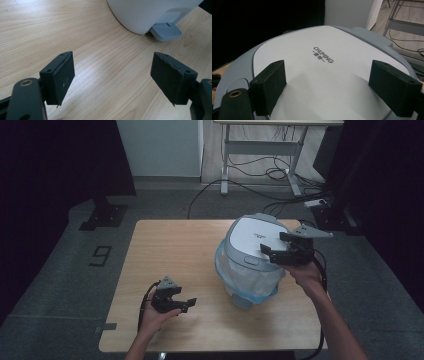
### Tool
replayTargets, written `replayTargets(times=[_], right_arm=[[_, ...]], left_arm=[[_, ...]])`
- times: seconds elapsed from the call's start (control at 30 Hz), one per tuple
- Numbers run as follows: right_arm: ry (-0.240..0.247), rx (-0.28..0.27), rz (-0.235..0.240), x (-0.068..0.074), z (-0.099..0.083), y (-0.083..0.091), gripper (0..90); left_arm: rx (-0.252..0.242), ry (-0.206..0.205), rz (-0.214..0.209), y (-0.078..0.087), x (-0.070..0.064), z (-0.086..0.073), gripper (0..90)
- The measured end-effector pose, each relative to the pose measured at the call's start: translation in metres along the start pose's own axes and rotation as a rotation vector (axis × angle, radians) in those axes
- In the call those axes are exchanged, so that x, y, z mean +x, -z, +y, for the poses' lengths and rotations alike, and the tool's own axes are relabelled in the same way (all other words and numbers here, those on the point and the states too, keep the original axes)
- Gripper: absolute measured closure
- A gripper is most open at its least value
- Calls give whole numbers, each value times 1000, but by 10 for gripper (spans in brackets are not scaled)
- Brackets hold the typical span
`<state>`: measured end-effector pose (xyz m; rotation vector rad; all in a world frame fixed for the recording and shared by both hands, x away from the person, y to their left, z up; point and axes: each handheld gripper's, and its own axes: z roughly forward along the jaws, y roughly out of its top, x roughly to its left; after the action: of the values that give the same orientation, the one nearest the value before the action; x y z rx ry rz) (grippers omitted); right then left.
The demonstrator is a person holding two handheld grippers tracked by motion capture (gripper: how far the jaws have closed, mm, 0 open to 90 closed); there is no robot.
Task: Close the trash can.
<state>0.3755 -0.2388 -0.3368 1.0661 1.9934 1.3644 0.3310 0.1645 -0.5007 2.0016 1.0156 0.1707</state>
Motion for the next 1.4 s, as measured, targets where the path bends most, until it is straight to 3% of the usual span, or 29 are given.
replayTargets(times=[0.33,0.67,0.97,1.4], right_arm=[[-4,-80,9,-7,-14,36,131],[-60,-121,-10,-24,-56,66,131],[-104,-83,-41,-40,-110,76,132],[-181,45,-90,-54,-192,53,134]], left_arm=[[-3,5,14,-1,1,-1,195],[13,8,20,-5,1,-4,195],[34,2,36,-10,1,-6,195],[46,3,49,-13,3,-9,195]])
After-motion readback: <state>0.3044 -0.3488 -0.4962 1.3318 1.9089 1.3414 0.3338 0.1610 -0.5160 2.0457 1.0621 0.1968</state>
